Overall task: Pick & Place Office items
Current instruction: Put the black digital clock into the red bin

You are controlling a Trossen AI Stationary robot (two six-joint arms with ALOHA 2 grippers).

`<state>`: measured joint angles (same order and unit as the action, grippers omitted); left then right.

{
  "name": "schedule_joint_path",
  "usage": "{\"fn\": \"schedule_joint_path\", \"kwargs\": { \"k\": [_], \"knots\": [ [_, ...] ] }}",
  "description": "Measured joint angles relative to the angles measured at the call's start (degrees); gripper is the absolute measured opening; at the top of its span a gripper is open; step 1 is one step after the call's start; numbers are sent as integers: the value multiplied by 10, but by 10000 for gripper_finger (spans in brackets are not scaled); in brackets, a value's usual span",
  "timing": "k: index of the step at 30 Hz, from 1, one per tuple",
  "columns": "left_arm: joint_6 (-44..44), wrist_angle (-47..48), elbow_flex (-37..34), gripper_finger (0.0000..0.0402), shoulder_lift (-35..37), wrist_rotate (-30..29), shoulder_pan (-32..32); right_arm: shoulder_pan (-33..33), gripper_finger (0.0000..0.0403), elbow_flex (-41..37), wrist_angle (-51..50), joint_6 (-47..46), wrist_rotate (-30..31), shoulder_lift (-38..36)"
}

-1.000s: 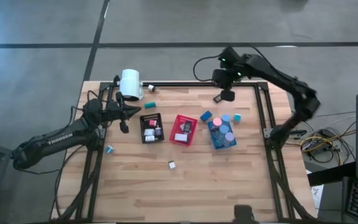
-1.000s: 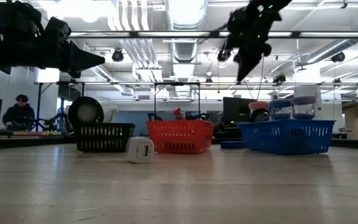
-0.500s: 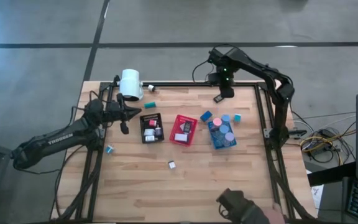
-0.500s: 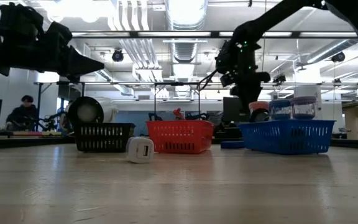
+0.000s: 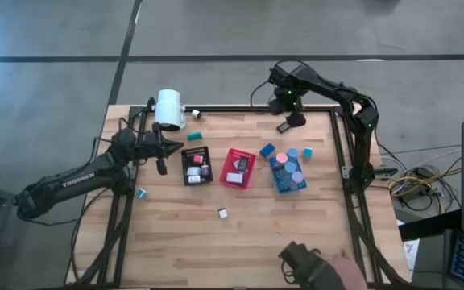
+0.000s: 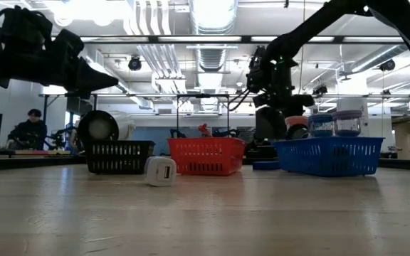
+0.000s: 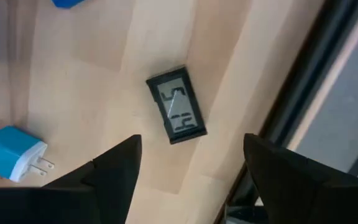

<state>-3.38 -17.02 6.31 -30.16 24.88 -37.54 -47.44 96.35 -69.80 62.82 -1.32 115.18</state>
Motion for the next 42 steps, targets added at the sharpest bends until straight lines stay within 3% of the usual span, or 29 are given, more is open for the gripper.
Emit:
{"fn": "schedule_joint_path", "kwargs": {
  "k": [18, 34, 37, 42],
  "knots": [
    [-11, 13, 0, 19, 0, -2, 0, 11, 249, -126, 129, 101, 16, 1],
    [-24, 12, 0, 19, 0, -4, 0, 11, 245, -211, 232, 112, 30, -4],
    [-24, 11, 0, 19, 0, -4, 0, 11, 220, -218, 233, 95, 30, -4],
    [-24, 10, 0, 19, 0, -6, 0, 11, 144, -214, 222, 40, 30, -3]
  ]
}}
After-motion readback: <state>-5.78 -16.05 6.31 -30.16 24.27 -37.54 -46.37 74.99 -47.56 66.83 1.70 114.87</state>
